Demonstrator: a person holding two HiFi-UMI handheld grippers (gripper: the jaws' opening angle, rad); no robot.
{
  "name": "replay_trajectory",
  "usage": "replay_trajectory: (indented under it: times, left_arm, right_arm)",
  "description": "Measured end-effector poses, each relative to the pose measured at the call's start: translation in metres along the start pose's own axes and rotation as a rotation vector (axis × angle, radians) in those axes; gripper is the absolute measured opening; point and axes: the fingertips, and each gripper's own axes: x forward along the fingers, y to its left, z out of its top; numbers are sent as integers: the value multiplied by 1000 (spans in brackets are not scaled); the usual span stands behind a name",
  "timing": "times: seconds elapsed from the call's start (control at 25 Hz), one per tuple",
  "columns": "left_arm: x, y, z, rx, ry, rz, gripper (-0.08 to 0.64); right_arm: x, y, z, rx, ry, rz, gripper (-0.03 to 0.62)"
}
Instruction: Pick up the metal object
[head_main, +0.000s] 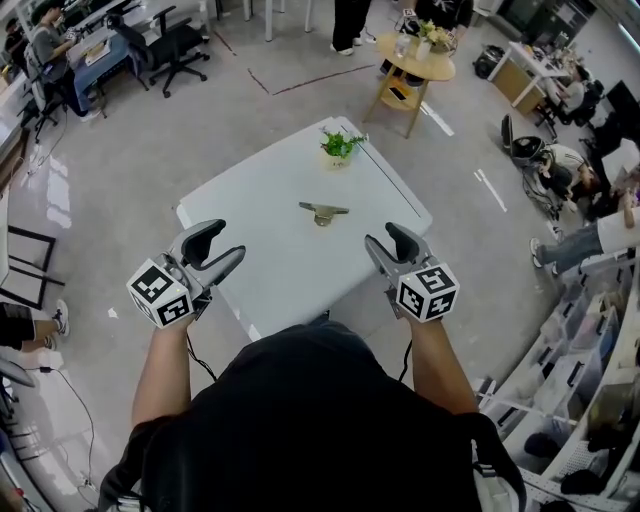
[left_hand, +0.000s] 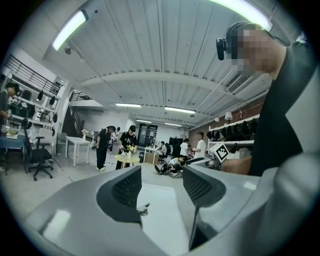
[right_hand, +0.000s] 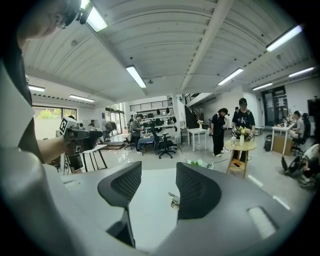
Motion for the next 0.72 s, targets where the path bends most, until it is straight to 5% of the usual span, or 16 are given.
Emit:
replay_trajectory:
  times: [0.72]
  left_arm:
    - [24,36,-23,-60,18,25,258]
  right_arm:
    - [49,-28,-22,7,90,34,239]
